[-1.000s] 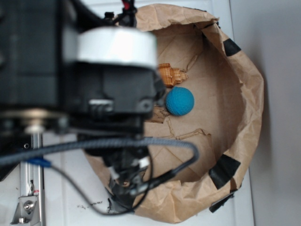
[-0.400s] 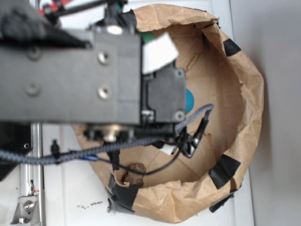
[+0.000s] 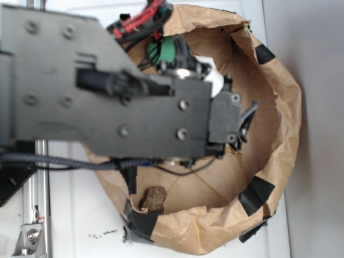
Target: Grab the green ball.
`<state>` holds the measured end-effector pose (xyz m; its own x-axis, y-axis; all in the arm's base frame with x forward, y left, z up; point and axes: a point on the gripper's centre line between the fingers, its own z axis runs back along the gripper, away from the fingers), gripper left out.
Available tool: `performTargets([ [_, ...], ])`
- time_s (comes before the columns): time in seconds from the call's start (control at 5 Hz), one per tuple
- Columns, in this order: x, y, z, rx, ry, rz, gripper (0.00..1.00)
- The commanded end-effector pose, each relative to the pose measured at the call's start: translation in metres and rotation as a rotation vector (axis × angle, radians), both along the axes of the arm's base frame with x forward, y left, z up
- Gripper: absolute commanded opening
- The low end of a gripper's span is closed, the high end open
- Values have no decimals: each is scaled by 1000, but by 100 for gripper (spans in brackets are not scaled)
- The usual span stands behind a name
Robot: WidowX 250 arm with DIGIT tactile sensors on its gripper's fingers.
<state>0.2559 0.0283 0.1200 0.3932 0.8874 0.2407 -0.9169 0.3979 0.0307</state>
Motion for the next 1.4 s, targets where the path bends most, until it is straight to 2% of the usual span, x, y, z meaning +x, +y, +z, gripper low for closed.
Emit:
performTargets([
  [0.0, 7, 36, -23, 61, 0, 79, 100],
  [0.2, 9, 46, -36, 59, 21, 64, 100],
  [1.0, 9, 46, -36, 59, 21, 64, 100],
  [1.2, -5, 41, -48, 38, -46, 315, 100],
])
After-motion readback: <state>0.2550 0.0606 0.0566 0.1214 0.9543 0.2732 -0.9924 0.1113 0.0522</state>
